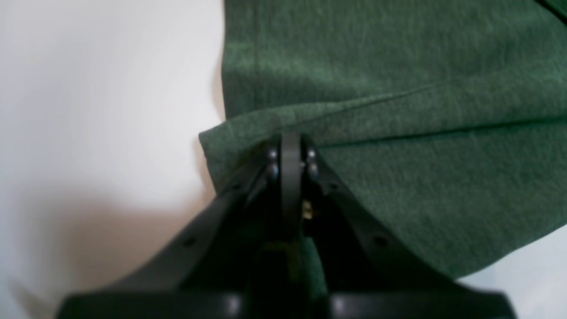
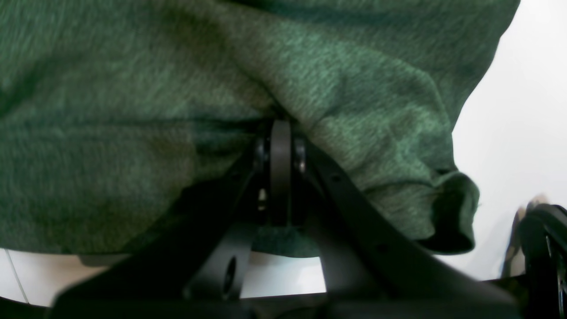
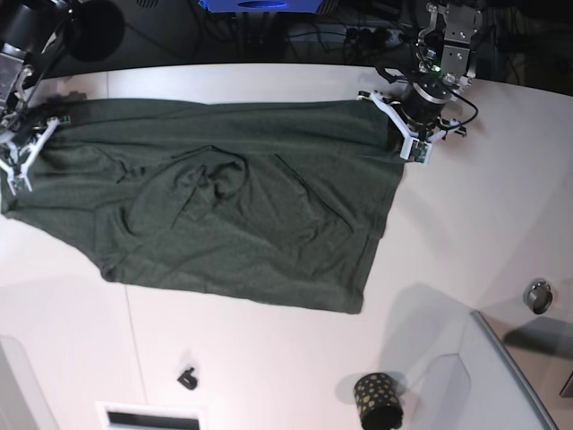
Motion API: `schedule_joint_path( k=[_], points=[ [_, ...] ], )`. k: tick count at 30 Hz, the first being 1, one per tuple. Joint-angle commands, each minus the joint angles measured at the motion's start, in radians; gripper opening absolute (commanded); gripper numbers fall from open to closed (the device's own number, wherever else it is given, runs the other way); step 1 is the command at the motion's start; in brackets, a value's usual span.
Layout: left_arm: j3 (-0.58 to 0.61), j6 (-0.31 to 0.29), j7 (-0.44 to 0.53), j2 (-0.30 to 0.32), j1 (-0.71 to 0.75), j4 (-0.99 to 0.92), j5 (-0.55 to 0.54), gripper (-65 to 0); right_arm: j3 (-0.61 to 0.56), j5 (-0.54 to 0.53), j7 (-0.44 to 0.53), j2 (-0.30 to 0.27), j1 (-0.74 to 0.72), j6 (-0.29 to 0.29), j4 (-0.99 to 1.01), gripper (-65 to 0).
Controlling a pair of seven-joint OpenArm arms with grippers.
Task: Layout the t-shirt on the table in an organized manner, then fold the t-shirt properly
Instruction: 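Pull the held shirt edge taut with both grippers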
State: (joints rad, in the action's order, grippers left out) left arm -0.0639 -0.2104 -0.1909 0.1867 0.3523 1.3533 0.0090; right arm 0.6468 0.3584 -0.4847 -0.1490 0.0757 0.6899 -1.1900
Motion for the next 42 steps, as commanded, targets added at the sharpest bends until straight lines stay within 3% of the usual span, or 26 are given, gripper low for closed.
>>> schedule_joint_path(
  k=[1,6,15,24,30,36,42],
  points=[
    [-0.001,0.006,-0.054,0.015,0.018,-0.015,0.013,-65.0,-0.002,0.023,-0.041,0.002,0.017,0.008,0.015,-64.2],
    [-0.004,0.006,-0.052,0.046,0.061,-0.004,0.006,-65.0,-0.003,0.023,-0.041,0.002,0.036,0.008,0.014,-64.2],
    [-0.11,0.004,-0.052,0.044,0.152,0.067,0.006,-65.0,-0.201,0.021,-0.047,0.013,0.143,0.008,-0.169,-64.2],
    [-0.213,0.004,-0.052,0.043,0.205,0.097,0.004,-65.0,-0.204,0.024,-0.049,0.012,0.14,0.008,-0.181,-64.2],
    [-0.221,0.004,-0.061,0.021,0.207,0.225,0.004,-65.0,-0.206,0.024,-0.062,0.01,0.138,0.008,-0.252,-64.2],
    [-0.221,0.004,-0.246,-0.002,0.205,0.438,0.004,-65.0,-0.206,0.018,-0.197,0.012,0.137,0.008,-0.445,-63.3],
    [-0.222,0.004,-0.255,-0.002,0.152,0.472,0.004,-65.0,-0.213,0.018,-0.213,0.009,0.082,0.008,-0.534,-60.8]
  ],
)
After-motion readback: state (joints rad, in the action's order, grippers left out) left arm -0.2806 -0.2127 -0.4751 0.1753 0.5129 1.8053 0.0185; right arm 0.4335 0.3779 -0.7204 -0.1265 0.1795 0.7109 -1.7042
